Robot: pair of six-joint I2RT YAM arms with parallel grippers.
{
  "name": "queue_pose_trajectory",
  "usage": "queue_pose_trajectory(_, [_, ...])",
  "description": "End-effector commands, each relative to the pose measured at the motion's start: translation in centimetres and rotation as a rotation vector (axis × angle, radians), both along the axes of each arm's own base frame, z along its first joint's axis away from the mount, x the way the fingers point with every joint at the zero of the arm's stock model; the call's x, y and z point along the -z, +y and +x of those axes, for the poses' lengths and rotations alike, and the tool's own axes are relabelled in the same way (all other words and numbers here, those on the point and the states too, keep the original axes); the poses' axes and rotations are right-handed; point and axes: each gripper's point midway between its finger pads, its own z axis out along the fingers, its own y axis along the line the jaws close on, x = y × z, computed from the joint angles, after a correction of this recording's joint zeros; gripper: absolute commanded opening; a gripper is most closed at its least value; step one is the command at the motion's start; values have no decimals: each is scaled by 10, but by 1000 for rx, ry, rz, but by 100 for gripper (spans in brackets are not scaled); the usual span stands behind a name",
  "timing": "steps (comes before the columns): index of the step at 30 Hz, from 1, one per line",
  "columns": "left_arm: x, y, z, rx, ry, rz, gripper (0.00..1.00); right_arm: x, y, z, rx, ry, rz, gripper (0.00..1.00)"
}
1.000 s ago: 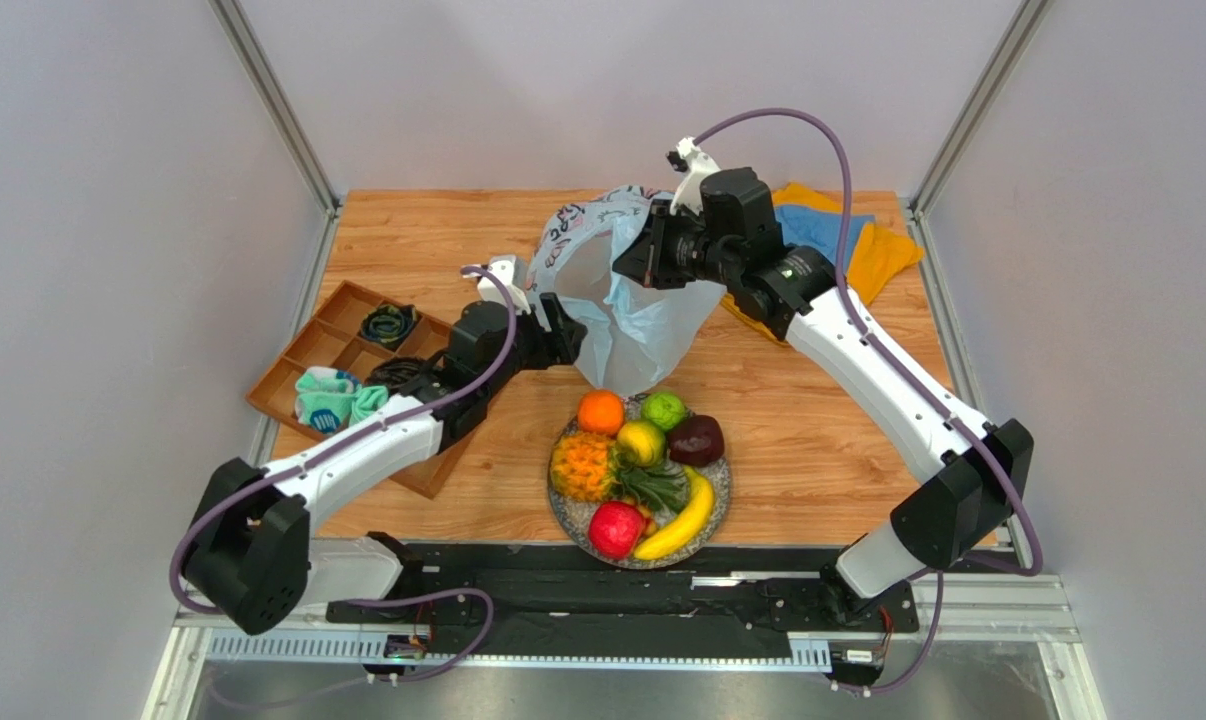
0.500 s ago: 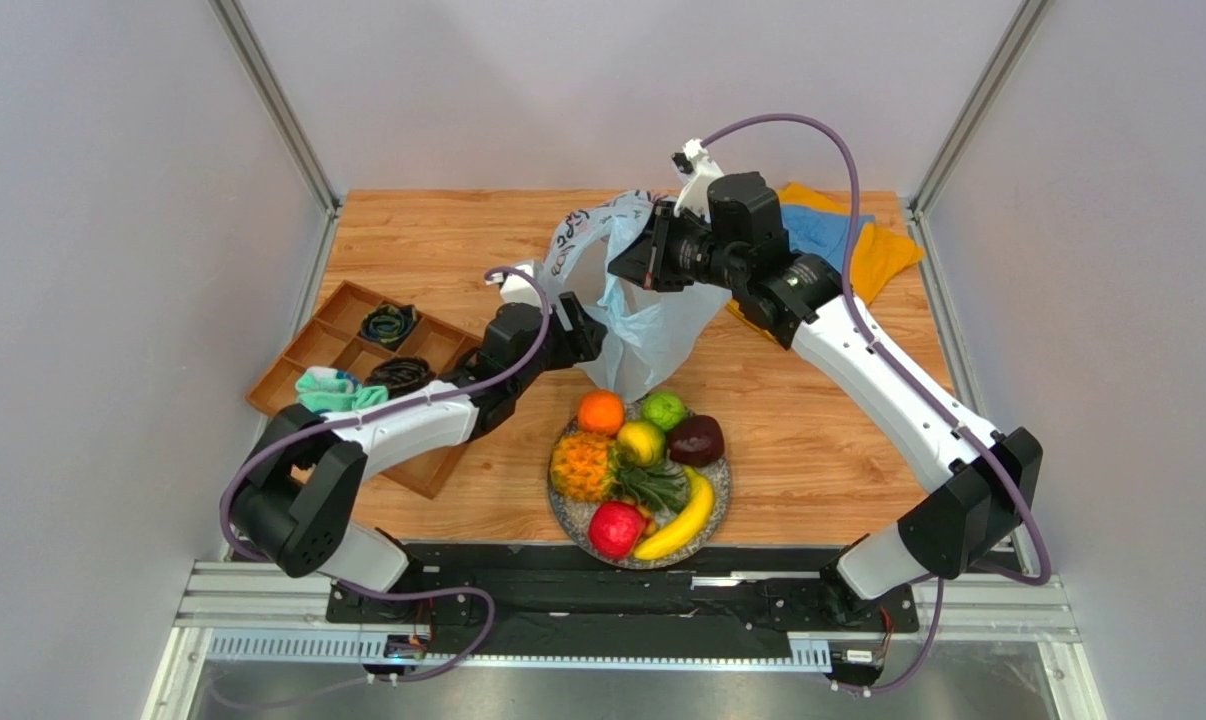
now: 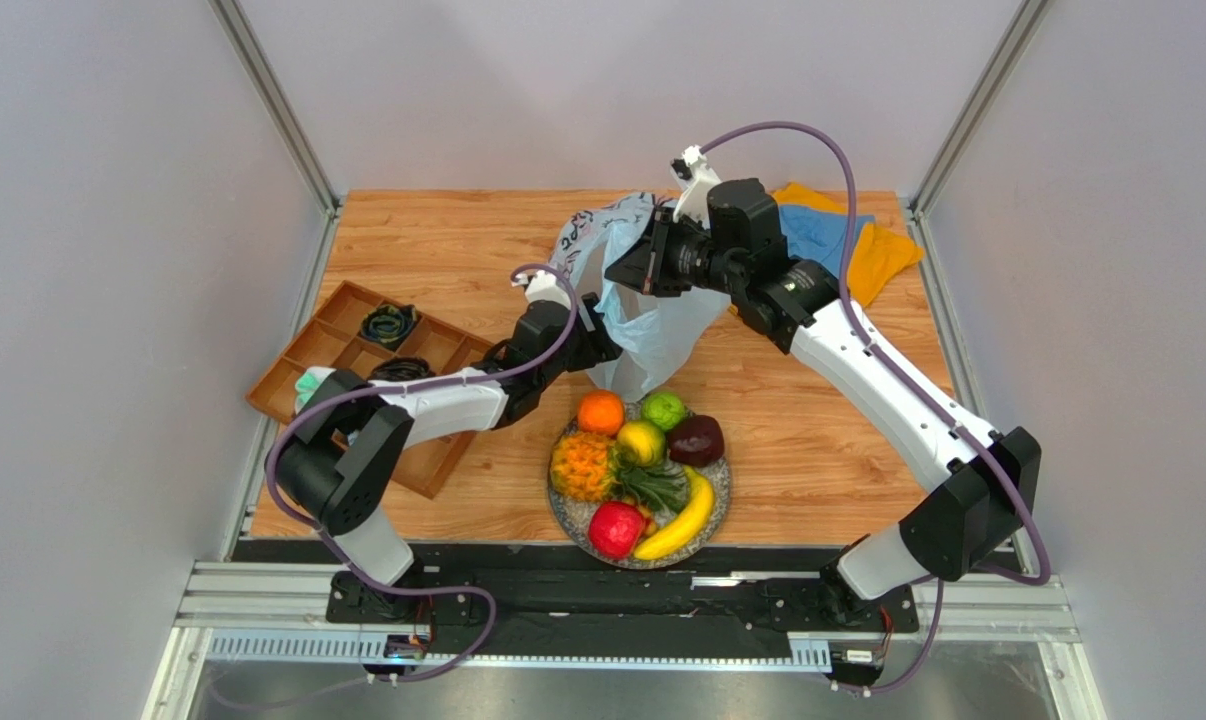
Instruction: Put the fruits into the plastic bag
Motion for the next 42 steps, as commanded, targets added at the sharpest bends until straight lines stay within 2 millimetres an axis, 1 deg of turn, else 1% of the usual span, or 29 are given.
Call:
queue_pose_trajectory(1, [-25,-12,17,-21,-56,-54,81,-28,4,-11,-37,-53,79,0])
queue_pose_trajectory(5, [-24,-12,30,-58,-64,-32,80,-26,5,-14,-48,-44,79,0])
queue_pose_trajectory(6, [-14,-10,31,-66,-39,-7,76,-27,5,-16,-51,-45,82,0])
queue_pose_trajectory(7, [-17,-13,35,-69,-41,-4,75,-28,5,-17,-54,-46,84,0])
queue_pose_trajectory(9, [-9,-12,37,-80,-24,15,73,-30,6,-20,-63,-50,88,0])
queue_pose_trajectory(11, [-10,-12,41,-93,-29,21,72,-31,7,-24,-73,-50,90,0])
queue_pose_trajectory(12, [-4,-11,42,-98,-17,36,70,-30,7,-25,-76,-47,91,0])
queue_pose_trajectory(13, [-7,-12,45,-100,-22,37,69,-31,7,-26,-78,-47,93,0])
queue_pose_trajectory(16, [1,-13,47,-106,-9,48,59,-31,9,-29,-90,-47,99,0])
queue_pose_trajectory(17, [1,-13,49,-111,-11,42,51,-30,9,-29,-90,-46,99,0])
queue_pose_trajectory(18, [3,-13,49,-111,-9,44,49,-30,8,-30,-92,-48,99,0])
queue_pose_trajectory(22, [1,-25,51,-76,-26,-1,45,-29,6,-32,-90,-48,97,0])
queue_pose_trajectory(23, [-3,-31,51,-54,-38,-28,38,-28,6,-32,-91,-48,94,0])
queue_pose_trajectory(25, [0,-35,51,-35,-37,-36,31,-28,6,-32,-90,-48,92,0])
queue_pose_trajectory(26, [-1,-37,51,-28,-44,-41,22,-27,6,-32,-91,-50,88,0])
queue_pose_trajectory(28, [-1,-32,48,-30,-50,-32,12,-23,4,-32,-81,-50,77,0])
queue_pose_trajectory(29, [-5,-28,48,-44,-66,-32,1,-21,2,-30,-75,-54,67,0])
queue_pose_trajectory(30, [-20,-25,46,-47,-97,-44,0,-17,0,-28,-60,-53,55,0])
queue_pose_trajectory(31, [-19,-18,41,-44,-112,-15,0,-14,-3,-27,-52,-50,42,0])
queue_pose_trajectory(32, [-43,-12,38,-49,-167,-32,0,-11,-7,-23,-36,-48,34,0])
queue_pose_trajectory(33, [-44,-5,31,-45,-179,-13,0,-6,-11,-21,-24,-42,23,0])
queue_pose_trajectory(34, [-52,1,28,-37,-210,15,0,-4,-15,-19,-14,-40,19,0])
queue_pose_trajectory(35, [-78,7,20,-33,-260,-3,0,-3,-22,-14,7,-40,17,0])
queue_pose_trajectory(36, [-85,13,16,-25,-278,1,0,-2,-26,-10,19,-45,8,0])
queue_pose_trajectory(37, [-85,17,7,10,-286,20,0,3,-31,-6,36,-40,-4,0])
queue_pose_trajectory(38, [-103,28,0,13,-315,8,0,6,-37,0,59,-39,-14,0])
queue_pose_trajectory(40, [-108,33,-14,77,-322,14,0,12,-50,12,102,-43,-39,0])
queue_pose_trajectory(41, [-117,47,-18,79,-323,15,0,15,-54,16,115,-41,-45,0])
queue_pose_trajectory(42, [-119,52,-23,94,-319,14,0,20,-57,21,125,-35,-56,0])
